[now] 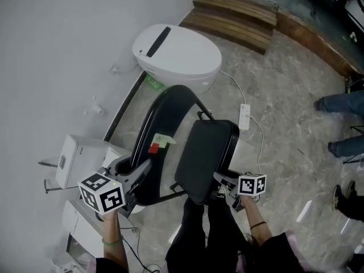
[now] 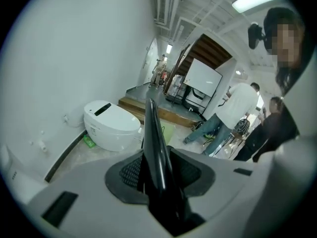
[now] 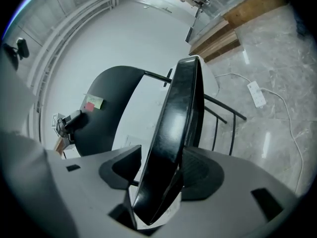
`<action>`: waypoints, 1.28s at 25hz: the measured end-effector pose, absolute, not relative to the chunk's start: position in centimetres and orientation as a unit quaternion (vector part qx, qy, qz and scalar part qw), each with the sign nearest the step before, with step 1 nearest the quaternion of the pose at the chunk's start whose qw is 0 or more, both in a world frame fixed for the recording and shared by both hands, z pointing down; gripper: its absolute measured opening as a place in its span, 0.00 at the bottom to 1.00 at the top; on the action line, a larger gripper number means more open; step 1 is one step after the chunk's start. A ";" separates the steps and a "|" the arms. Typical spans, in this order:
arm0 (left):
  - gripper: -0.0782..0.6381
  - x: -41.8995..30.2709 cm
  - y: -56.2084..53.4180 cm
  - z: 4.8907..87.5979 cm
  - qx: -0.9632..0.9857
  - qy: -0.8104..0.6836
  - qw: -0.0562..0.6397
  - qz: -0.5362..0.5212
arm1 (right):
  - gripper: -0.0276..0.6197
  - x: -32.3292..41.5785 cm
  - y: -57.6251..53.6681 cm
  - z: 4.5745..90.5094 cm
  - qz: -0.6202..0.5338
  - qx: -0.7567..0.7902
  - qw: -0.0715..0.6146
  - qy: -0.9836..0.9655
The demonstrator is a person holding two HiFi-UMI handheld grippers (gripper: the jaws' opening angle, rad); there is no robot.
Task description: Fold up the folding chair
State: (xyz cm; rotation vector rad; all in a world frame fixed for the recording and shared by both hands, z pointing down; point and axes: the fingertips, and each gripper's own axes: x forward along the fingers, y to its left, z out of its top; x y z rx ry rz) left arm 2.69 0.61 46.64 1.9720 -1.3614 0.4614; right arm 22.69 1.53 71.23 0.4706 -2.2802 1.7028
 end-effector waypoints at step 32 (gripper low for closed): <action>0.26 1.5 2.1 42.9 0.786 -0.480 0.339 0.193 | 0.24 6.5 -0.1 65.8 0.622 0.232 0.117 -0.739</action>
